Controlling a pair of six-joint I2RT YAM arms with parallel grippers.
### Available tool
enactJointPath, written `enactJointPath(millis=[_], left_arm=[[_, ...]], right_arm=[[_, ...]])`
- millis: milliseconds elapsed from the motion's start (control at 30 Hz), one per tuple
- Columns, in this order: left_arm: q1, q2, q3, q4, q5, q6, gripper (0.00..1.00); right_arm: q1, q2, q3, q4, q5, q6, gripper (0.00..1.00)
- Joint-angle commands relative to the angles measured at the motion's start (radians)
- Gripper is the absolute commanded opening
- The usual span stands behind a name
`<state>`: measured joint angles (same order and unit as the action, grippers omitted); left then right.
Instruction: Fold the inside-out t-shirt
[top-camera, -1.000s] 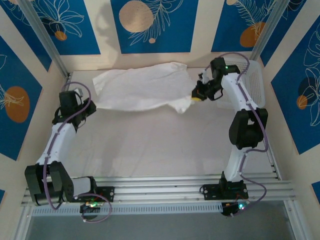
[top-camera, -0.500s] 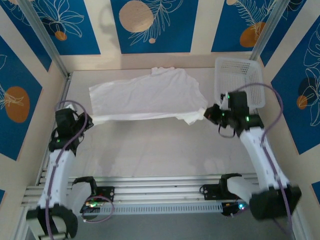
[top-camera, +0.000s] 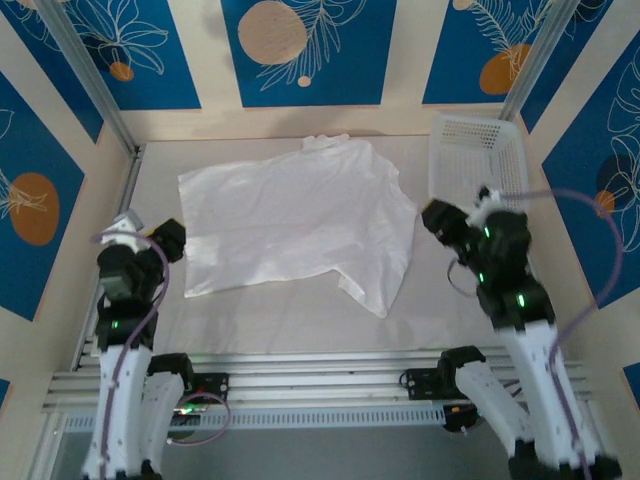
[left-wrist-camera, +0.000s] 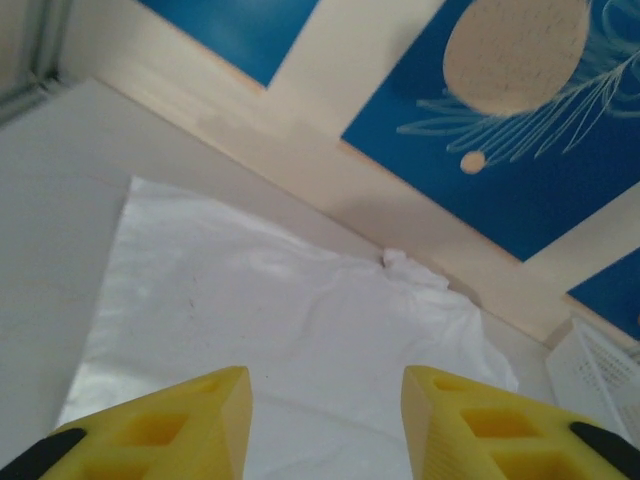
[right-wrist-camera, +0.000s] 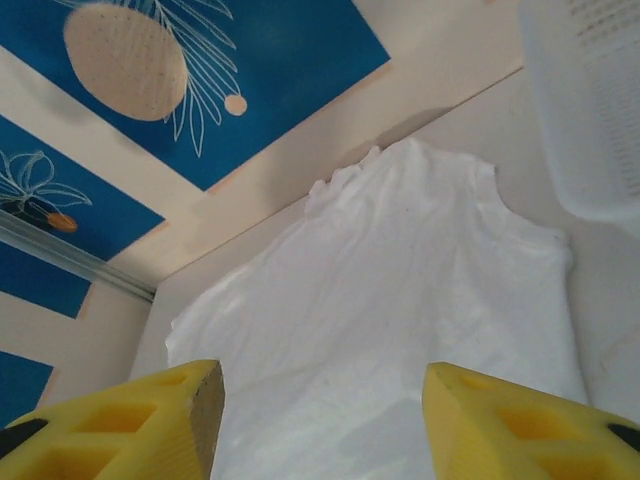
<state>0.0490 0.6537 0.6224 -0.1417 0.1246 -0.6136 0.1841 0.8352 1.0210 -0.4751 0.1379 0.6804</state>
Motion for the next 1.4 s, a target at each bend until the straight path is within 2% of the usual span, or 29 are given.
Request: enactJointPath(millis=[0, 33, 67, 100, 167, 233, 300, 433, 500, 600, 833, 967, 1067, 1167, 1233, 1300, 1367], left_arm=[[-0.164, 0.253, 0.119, 0.020, -0.117, 0.093, 0.37], [-0.209, 0.347, 0.179, -0.025, -0.184, 0.120, 0.32], [-0.235, 0.474, 0.268, -0.096, -0.237, 0.120, 0.24], [-0.241, 0.601, 0.356, -0.163, -0.262, 0.110, 0.14], [-0.239, 0.806, 0.505, -0.255, -0.316, 0.081, 0.00], [-0.235, 0.969, 0.619, -0.294, -0.369, 0.070, 0.00], [-0.215, 1.106, 0.711, -0.296, -0.379, 0.045, 0.00], [-0.149, 1.275, 0.832, -0.300, -0.313, -0.006, 0.00], [-0.119, 1.349, 0.892, -0.320, -0.299, -0.021, 0.00], [-0.081, 1.438, 0.966, -0.363, -0.264, -0.034, 0.00], [-0.030, 1.549, 1.026, -0.382, -0.173, -0.028, 0.00], [-0.002, 1.607, 1.077, -0.407, -0.161, -0.002, 0.00], [0.031, 1.631, 1.090, -0.372, -0.086, 0.013, 0.00], [0.044, 1.606, 1.075, -0.348, -0.051, 0.044, 0.00], [0.043, 1.540, 1.005, -0.280, -0.011, 0.047, 0.00], [0.042, 1.418, 0.894, -0.192, 0.018, 0.026, 0.11], [0.043, 1.279, 0.791, -0.147, 0.016, 0.009, 0.27]], right_arm=[[0.028, 0.333, 0.114, -0.050, -0.169, -0.092, 0.47], [0.043, 0.419, 0.150, -0.063, -0.177, -0.102, 0.42], [0.056, 0.513, 0.179, -0.068, -0.173, -0.106, 0.36], [0.061, 0.593, 0.200, -0.062, -0.171, -0.107, 0.31], [0.066, 0.718, 0.218, -0.034, -0.156, -0.082, 0.21], [0.066, 0.817, 0.232, -0.019, -0.154, -0.061, 0.08], [0.066, 0.885, 0.221, -0.003, -0.131, -0.022, 0.05], [0.067, 0.923, 0.140, 0.026, -0.080, 0.073, 0.03], [0.077, 0.932, 0.068, 0.077, -0.129, 0.115, 0.04], [0.107, 0.933, -0.005, 0.096, -0.116, 0.152, 0.05], [0.171, 0.859, -0.169, 0.095, -0.091, 0.278, 0.00], [0.270, 0.707, -0.328, 0.106, -0.078, 0.380, 0.00], [0.357, 0.594, -0.429, 0.093, -0.040, 0.443, 0.00], [0.378, 0.507, -0.449, 0.063, -0.022, 0.426, 0.00], [0.370, 0.454, -0.408, 0.045, 0.009, 0.369, 0.07], [0.347, 0.403, -0.340, -0.010, 0.043, 0.327, 0.17], [0.324, 0.340, -0.311, -0.075, 0.083, 0.336, 0.21]])
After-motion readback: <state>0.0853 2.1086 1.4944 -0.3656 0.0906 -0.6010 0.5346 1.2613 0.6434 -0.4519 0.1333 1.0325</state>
